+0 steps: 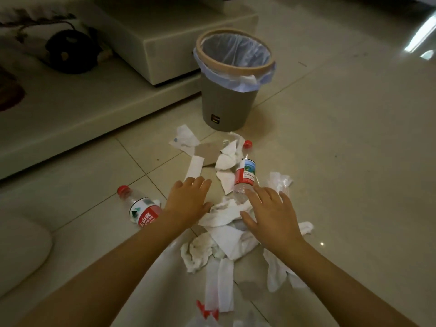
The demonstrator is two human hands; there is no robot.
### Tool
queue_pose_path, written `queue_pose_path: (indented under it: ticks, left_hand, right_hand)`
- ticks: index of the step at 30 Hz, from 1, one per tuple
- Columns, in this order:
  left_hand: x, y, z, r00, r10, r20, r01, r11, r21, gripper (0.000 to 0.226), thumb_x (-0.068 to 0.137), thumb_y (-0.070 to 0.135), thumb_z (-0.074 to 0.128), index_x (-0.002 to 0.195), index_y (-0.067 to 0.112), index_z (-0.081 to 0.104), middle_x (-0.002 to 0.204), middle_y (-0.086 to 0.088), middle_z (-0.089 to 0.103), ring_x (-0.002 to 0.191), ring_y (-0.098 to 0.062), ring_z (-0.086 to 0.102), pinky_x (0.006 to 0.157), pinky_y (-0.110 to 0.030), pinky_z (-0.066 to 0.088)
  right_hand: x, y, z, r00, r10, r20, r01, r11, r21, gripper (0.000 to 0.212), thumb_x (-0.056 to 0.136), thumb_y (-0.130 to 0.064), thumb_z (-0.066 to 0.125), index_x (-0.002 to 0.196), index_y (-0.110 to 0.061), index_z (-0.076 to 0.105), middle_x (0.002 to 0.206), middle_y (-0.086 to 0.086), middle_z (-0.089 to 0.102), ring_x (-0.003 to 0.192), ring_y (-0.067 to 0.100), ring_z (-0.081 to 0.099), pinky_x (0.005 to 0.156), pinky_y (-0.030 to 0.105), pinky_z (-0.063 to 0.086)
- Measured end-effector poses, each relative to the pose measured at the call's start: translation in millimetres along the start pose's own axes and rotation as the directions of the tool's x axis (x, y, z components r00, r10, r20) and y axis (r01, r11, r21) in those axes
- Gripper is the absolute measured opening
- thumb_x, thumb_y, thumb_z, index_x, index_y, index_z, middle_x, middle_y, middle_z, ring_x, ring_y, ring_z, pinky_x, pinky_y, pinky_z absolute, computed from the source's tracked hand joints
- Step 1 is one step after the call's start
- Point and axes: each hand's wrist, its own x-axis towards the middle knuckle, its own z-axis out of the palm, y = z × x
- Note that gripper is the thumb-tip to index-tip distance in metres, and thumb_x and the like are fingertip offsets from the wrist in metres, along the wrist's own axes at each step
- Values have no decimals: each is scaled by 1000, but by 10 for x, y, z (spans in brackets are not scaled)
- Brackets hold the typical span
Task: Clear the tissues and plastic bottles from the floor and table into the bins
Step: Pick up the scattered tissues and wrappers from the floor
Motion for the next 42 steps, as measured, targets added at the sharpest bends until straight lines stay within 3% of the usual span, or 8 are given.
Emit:
queue_pose_path:
  ticks: [6, 11, 13, 15, 20, 31, 37, 42]
  left_hand:
    - [337, 175, 337, 1000, 20, -2, -20, 999, -48, 62, 94, 51, 38, 146, 20, 23, 148, -4, 35, 130, -25, 40, 100, -39, 37]
    - [449, 450, 493, 932, 183, 312, -61, 930, -362, 97, 78, 66, 57, 150, 31, 4, 157, -3, 14, 138, -29, 28, 107, -47, 30]
    - [394, 540, 569, 913, 239, 330, -84, 903, -420, 110, 69, 69, 65, 151, 30, 1, 157, -2, 15, 136, -29, 30, 109, -44, 31]
    - [352, 589, 651, 928, 254, 274, -155, 929, -335, 112, 67, 66, 69, 151, 28, 4, 153, -3, 22, 130, -28, 37, 105, -41, 36]
    - [387, 563, 756, 972, 213, 94, -180, 944, -278, 70, 81, 46, 64, 141, 30, 30, 129, -3, 43, 107, -23, 51, 79, -34, 46]
    - [269, -42, 470, 995, 40, -94, -69, 941, -332, 26, 95, 36, 48, 120, 33, 52, 97, 4, 59, 81, -21, 58, 60, -28, 37]
    - [168, -380, 355, 988, -148, 37, 148, 881, -449, 23, 97, 38, 43, 103, 23, 60, 90, -2, 65, 79, -24, 60, 67, -34, 48]
    - [69, -592, 278, 936, -332, 115, 338, 762, -551, 23, 95, 38, 45, 98, 24, 63, 91, -4, 68, 80, -27, 62, 72, -39, 51]
  right_hand:
    - [191, 97, 427, 997, 58, 43, -57, 998, -10, 59, 82, -53, 60, 130, -19, 53, 133, 8, 57, 119, 30, 56, 99, 54, 41]
    - [248, 292, 711, 988, 109, 107, -107, 994, -26, 66, 73, -55, 68, 125, -16, 56, 126, 11, 61, 110, 33, 61, 90, 58, 48]
    - [250, 398, 784, 983, 127, 135, -126, 992, -13, 73, 77, -56, 63, 136, -16, 46, 134, 12, 55, 117, 36, 55, 95, 58, 43]
    - [241, 477, 830, 977, 125, 175, -128, 992, 7, 79, 83, -59, 52, 147, -19, 27, 143, 9, 43, 126, 33, 45, 102, 53, 36]
    - [252, 449, 889, 977, 124, 176, -142, 986, 92, 80, 88, -64, 38, 150, -27, 5, 145, 2, 37, 124, 26, 45, 100, 45, 36]
    - [239, 323, 779, 977, 183, 108, -210, 903, 375, 66, 89, -67, 29, 142, -29, 28, 133, 0, 52, 112, 20, 56, 87, 36, 46]
    - [231, 64, 726, 966, 48, 255, -148, 909, 390, 83, 78, -77, 39, 146, -33, 18, 149, -5, 34, 126, 21, 46, 97, 41, 44]
    - [184, -154, 849, 930, 50, 364, -232, 849, 475, 102, 64, -88, 43, 145, -36, 9, 154, -5, 24, 133, 22, 38, 102, 47, 40]
